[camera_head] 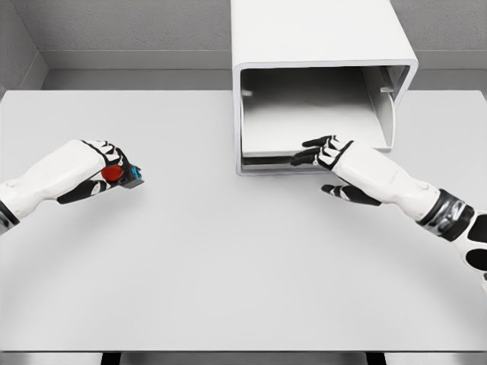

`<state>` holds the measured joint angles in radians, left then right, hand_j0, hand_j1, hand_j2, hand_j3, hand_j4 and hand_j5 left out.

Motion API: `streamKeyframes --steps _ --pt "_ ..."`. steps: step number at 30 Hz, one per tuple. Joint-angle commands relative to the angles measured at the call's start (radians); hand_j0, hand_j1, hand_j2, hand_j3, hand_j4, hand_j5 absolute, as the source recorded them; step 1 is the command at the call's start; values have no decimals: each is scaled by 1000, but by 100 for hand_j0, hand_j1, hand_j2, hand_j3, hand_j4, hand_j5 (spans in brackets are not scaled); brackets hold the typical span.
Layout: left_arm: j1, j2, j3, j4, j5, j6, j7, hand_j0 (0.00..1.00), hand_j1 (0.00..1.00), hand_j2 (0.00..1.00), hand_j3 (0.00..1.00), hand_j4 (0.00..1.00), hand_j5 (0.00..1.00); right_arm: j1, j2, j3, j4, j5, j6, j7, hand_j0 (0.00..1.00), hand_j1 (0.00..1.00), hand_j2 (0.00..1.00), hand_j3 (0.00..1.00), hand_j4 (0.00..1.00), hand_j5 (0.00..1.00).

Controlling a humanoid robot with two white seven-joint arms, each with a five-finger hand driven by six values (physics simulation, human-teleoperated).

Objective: Slide open multi-storey tabletop storage cabinets and put open load switch and slide close multi-storey tabletop storage cabinets

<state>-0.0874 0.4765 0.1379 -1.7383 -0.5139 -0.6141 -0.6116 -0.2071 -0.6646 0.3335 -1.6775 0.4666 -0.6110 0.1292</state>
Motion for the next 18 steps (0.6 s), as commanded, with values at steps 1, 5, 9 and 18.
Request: streamKeyframes --steps 1,5,9,18 --pt "0 1 0 -12 8 3 1 40 40 40 40 40 40 0 -7 -8 -14 -3 0 1 80 80 80 80 80 80" --pt "5 -1 0 -20 8 3 1 40 40 40 40 40 40 21 -15 -31 -30 -3 0 1 80 80 80 80 80 80" --pt "6 -1 -1 -32 15 3 1 40 40 40 40 40 40 35 -24 -37 -39 -3 0 1 81 81 81 81 81 81" --pt "9 -3 -3 -53 35 3 1 40 40 40 40 40 40 55 -38 -45 -65 -5 0 1 81 81 81 81 81 81"
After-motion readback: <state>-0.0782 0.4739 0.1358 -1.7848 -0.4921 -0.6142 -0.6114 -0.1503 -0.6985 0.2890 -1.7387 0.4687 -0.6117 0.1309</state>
